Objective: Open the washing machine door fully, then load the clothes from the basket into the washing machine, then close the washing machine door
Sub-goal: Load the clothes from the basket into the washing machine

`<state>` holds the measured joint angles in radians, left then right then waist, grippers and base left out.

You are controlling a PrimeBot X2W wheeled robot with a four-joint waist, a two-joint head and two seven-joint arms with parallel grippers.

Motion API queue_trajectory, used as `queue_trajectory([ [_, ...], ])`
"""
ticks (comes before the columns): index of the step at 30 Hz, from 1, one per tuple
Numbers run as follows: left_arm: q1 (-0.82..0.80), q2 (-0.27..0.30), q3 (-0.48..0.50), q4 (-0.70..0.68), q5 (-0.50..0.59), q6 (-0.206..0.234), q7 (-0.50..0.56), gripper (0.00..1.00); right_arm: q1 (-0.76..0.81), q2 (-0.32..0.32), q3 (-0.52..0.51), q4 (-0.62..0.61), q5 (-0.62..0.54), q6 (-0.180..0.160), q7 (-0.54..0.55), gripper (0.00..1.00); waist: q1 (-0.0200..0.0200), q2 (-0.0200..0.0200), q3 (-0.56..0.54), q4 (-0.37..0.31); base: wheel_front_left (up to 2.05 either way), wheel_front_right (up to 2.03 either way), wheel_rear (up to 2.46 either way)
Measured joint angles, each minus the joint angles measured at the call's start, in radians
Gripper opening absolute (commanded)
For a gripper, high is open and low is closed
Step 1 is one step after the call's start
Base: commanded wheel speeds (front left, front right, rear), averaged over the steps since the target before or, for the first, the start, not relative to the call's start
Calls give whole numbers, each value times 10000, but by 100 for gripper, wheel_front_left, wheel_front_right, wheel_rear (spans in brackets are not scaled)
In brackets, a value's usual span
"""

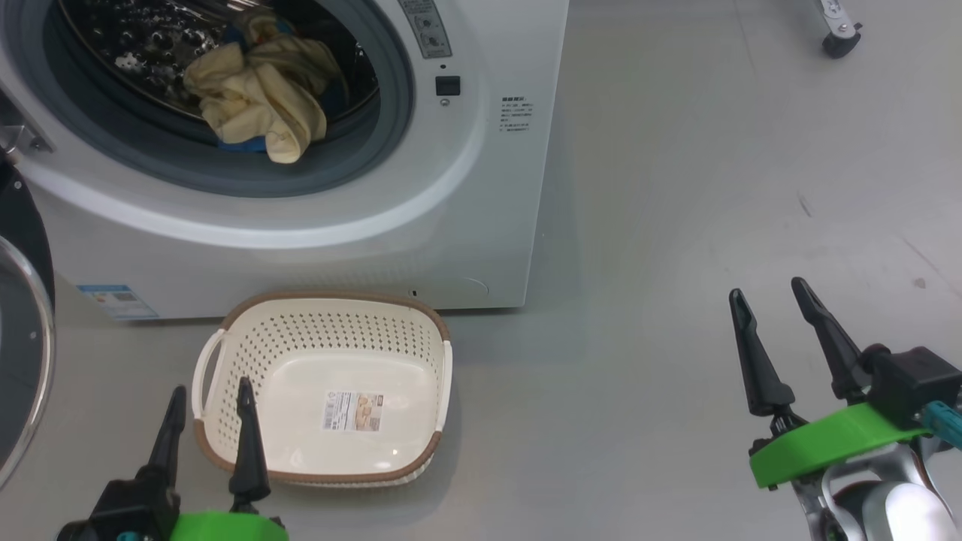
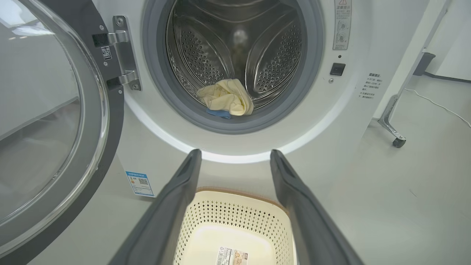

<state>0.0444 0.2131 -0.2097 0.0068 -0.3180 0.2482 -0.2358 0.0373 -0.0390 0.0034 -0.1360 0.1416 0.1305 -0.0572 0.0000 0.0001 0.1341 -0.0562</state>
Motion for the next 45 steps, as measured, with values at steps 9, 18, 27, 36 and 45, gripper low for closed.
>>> queue_trajectory([
  [9,-972,79,-96,516,-190,-10,857,100,-166,0,56,2,88,0,-119,100,0,0,690,-219,0,0,0],
  [18,-3755,464,79,2061,-880,-374,1937,100,-1265,0,368,221,353,0,-560,100,3,-1,2220,-711,0,0,0],
  [27,-6393,1850,738,2744,-1559,-1131,3894,100,-2054,-2,738,1020,1018,0,-1384,100,2,-1,3543,-1608,0,0,0],
  [36,-8984,3312,1450,3106,-2232,-1432,6280,100,-2737,-2,1266,1783,1733,0,-1893,100,2,-1,4580,-2678,0,0,0],
  [45,-10106,4372,1762,3847,-2539,-1404,7919,100,-3045,2,1697,2011,2357,0,-1939,100,1,-1,5235,-3517,0,0,0],
])
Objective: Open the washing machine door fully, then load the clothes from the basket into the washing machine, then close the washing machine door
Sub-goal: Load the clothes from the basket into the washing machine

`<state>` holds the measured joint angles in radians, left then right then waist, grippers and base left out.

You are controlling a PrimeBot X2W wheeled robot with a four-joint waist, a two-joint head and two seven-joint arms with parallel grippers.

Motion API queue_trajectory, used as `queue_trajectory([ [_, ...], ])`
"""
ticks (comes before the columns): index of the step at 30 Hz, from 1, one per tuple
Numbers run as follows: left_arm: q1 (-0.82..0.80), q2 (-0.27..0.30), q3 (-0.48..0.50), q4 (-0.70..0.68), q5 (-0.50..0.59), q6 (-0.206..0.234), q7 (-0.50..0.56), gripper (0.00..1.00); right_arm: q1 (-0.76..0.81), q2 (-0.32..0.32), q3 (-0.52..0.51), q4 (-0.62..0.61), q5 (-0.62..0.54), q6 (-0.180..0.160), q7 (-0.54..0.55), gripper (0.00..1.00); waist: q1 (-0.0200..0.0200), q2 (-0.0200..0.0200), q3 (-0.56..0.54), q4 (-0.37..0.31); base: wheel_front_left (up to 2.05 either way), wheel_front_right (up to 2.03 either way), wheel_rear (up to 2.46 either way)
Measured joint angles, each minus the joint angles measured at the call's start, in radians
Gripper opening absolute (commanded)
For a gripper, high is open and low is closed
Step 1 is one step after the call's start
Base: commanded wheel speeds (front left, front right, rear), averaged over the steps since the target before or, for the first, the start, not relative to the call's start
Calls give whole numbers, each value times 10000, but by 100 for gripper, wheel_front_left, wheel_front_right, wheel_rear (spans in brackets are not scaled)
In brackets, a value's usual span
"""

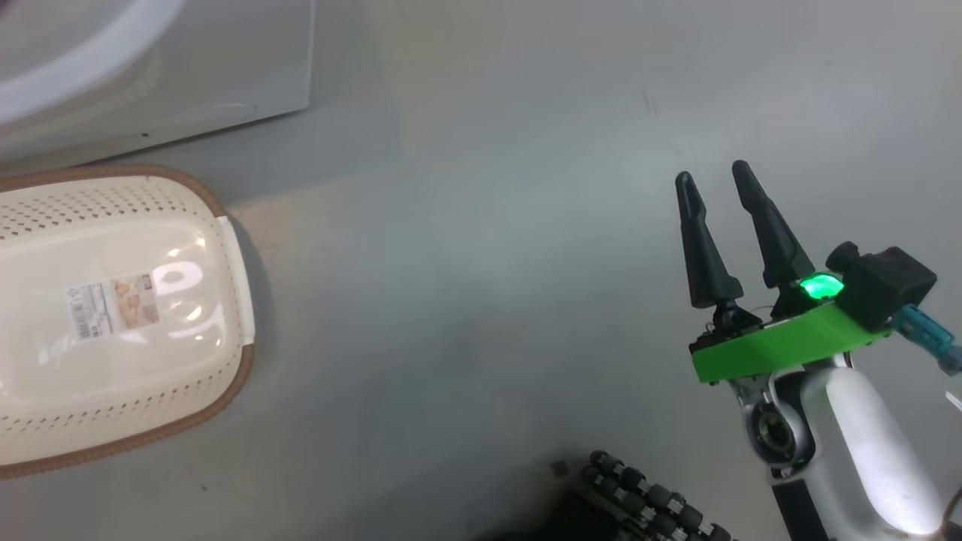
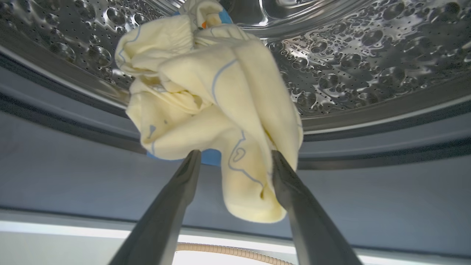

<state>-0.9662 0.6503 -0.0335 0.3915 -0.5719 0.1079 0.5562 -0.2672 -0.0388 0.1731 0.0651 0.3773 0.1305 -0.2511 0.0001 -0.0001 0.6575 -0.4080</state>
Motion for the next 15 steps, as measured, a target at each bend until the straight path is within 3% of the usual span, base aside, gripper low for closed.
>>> queue_trajectory([
  [6,-590,608,29,560,81,253,924,100,-105,0,240,-58,293,0,-12,100,0,0,415,-447,0,0,0],
  [10,-757,717,65,706,73,359,1266,100,-110,0,290,-58,383,0,-12,100,0,0,620,-643,0,0,0],
  [11,-850,725,75,750,63,431,1400,87,-113,0,303,-61,410,0,-12,100,0,0,685,-701,0,0,0],
  [13,-1053,763,100,775,8,487,1639,0,-115,0,332,-63,453,0,-12,100,0,0,797,-796,0,0,0],
  [15,-1228,917,92,746,2,527,1776,0,-115,0,341,-92,481,0,-12,100,-2,0,893,-857,0,0,0],
])
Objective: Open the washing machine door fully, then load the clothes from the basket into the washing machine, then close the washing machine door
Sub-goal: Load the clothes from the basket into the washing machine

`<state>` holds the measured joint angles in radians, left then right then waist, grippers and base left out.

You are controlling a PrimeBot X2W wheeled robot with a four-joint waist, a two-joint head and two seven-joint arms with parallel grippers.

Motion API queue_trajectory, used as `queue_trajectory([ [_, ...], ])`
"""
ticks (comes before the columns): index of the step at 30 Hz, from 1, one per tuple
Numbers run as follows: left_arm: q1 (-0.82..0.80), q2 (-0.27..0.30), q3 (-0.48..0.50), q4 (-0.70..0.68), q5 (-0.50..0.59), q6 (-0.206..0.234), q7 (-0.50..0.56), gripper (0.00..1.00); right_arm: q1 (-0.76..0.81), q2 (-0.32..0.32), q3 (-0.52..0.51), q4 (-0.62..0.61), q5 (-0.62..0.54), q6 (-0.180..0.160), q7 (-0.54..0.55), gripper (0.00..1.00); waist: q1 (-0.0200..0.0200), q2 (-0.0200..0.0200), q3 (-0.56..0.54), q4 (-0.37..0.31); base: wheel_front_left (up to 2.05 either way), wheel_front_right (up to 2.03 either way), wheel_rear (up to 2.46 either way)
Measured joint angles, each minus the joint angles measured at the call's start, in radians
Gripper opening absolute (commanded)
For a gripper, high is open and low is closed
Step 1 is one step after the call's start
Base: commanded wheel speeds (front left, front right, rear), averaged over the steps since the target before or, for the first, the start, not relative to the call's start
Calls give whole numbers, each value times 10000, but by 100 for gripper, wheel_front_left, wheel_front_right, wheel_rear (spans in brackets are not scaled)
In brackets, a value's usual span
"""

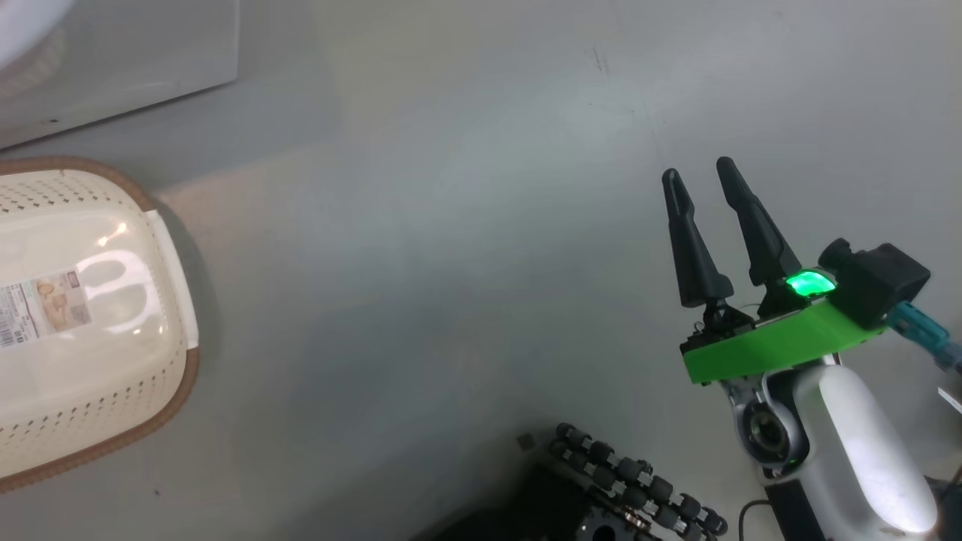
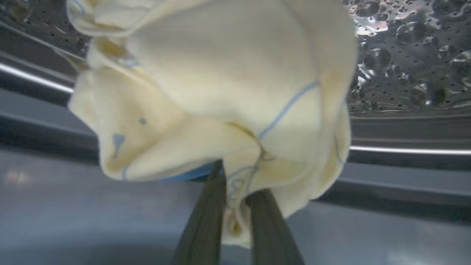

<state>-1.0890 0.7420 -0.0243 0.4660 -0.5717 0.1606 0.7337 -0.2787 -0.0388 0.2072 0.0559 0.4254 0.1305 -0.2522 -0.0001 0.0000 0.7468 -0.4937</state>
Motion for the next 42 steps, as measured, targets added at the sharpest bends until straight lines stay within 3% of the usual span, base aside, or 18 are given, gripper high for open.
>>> queue_trajectory([
  [7,-490,326,-257,23,435,-15,-297,0,-71,2,107,-31,148,0,0,100,1,0,238,-79,0,0,0],
  [14,-1440,773,-516,109,1415,-84,-2153,0,-371,4,288,-127,293,0,0,100,1,0,563,-237,0,0,0],
  [20,-2227,823,-614,566,1789,-272,-3917,0,-375,6,464,-125,430,0,0,100,1,0,790,-466,0,0,0],
  [21,-2299,823,-644,683,1871,-290,-4163,4,-375,6,476,-125,445,0,0,100,1,0,819,-500,0,0,0],
  [23,-2429,809,-744,1007,1950,-293,-4489,100,-375,6,474,-125,458,0,0,100,2,0,852,-522,0,0,0],
  [32,-2567,711,-815,1942,1996,-550,-5555,100,-377,6,460,-117,483,0,0,100,2,0,843,-431,0,0,0],
  [42,-1437,-487,-706,2136,1285,-439,-6730,100,-407,6,13,-113,163,0,0,100,1,0,480,300,0,0,0],
])
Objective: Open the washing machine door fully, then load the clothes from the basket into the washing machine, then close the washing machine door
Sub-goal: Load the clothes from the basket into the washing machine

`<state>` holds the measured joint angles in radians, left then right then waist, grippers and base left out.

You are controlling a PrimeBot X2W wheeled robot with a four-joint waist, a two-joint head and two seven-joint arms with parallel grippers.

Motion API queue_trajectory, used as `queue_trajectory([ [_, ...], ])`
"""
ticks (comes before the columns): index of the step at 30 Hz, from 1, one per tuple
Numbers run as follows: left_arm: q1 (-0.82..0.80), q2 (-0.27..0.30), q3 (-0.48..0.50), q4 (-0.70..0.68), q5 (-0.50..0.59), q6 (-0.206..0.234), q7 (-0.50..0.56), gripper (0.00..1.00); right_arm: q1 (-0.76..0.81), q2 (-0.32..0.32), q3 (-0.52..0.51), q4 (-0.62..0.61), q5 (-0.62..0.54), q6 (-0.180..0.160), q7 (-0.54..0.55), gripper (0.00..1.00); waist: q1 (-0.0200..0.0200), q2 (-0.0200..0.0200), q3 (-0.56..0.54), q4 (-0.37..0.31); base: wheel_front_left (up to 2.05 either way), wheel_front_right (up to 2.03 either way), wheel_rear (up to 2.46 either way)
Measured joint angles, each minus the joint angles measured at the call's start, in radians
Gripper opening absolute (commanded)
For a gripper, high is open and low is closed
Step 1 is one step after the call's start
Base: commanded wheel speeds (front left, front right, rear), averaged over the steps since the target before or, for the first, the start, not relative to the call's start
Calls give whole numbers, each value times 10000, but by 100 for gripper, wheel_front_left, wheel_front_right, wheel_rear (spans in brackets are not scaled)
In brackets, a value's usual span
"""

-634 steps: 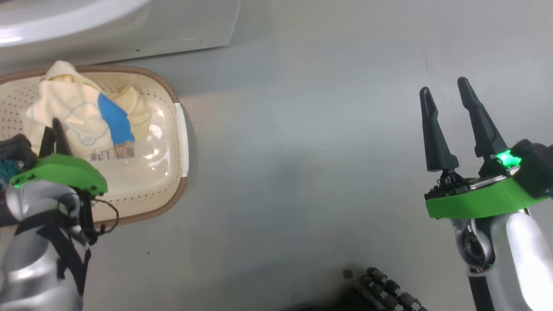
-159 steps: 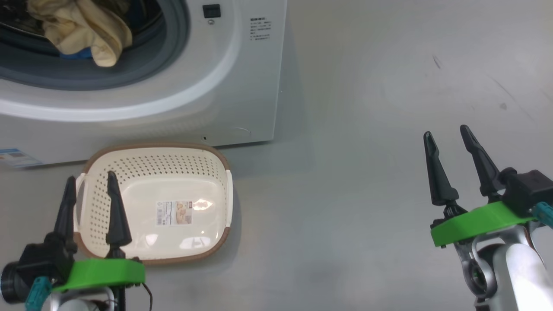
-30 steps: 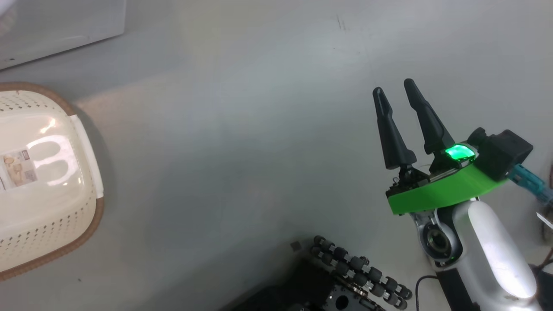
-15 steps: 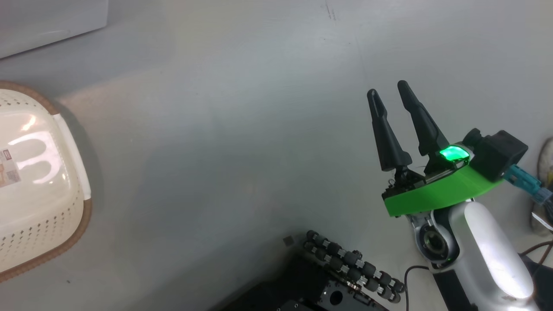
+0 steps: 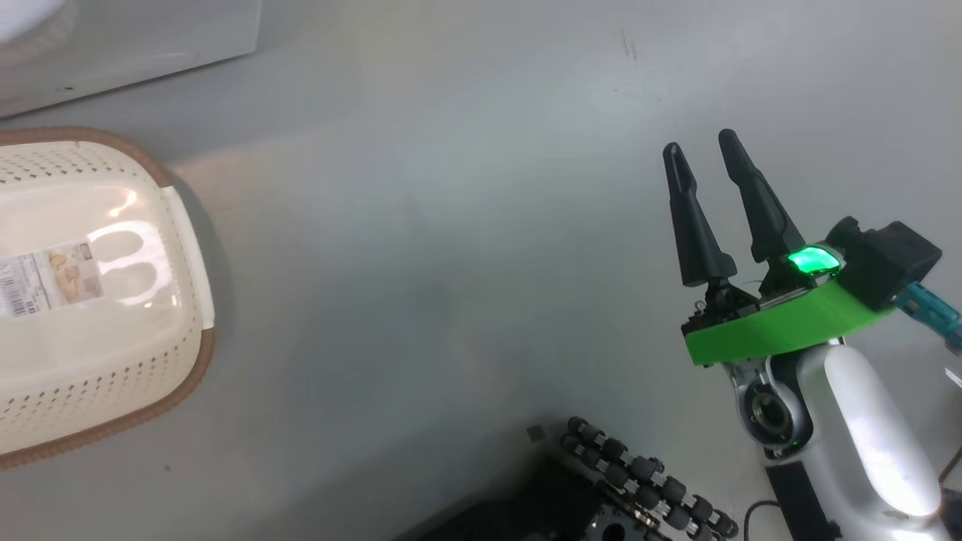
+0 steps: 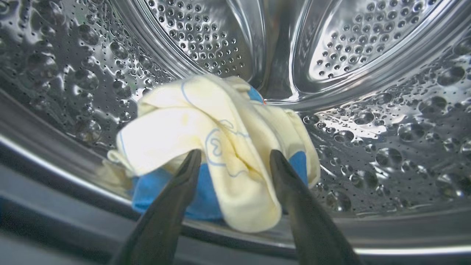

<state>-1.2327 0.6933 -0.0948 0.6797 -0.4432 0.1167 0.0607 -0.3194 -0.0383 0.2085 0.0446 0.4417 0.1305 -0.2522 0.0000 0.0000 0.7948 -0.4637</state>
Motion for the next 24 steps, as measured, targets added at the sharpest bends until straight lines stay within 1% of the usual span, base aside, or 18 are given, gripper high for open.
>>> queue_trajectory([
  [5,1448,-637,240,-416,-291,355,-918,100,7,0,-182,2,-305,0,0,100,-1,0,-444,387,0,0,0],
  [8,2457,-1016,370,-907,-479,558,-1475,100,81,-2,-384,27,-502,0,0,100,-1,1,-751,604,0,0,0],
  [9,3120,-1371,456,-1373,-686,663,-1825,100,159,-4,-568,52,-639,0,0,100,-1,0,-934,787,0,0,0],
  [10,3437,-1557,476,-1601,-706,706,-1964,100,217,-4,-658,58,-690,0,0,100,-1,0,-1026,887,0,0,0],
  [11,3437,-1557,476,-1601,-706,706,-1964,100,217,-4,-658,58,-690,0,0,100,-1,0,-1026,887,0,0,0],
  [12,3750,-1724,485,-1824,-788,759,-2109,100,297,-4,-727,65,-750,0,0,100,-1,0,-1125,983,0,0,0],
  [17,5344,-2215,357,-2926,-740,1193,-2594,100,577,-6,-905,146,-1093,0,0,100,-1,0,-1691,1374,0,0,0],
  [24,7542,-3022,-159,-4451,-295,1300,-2989,100,942,-6,-1315,178,-1710,0,2,100,-2,1,-2593,1904,0,0,0],
])
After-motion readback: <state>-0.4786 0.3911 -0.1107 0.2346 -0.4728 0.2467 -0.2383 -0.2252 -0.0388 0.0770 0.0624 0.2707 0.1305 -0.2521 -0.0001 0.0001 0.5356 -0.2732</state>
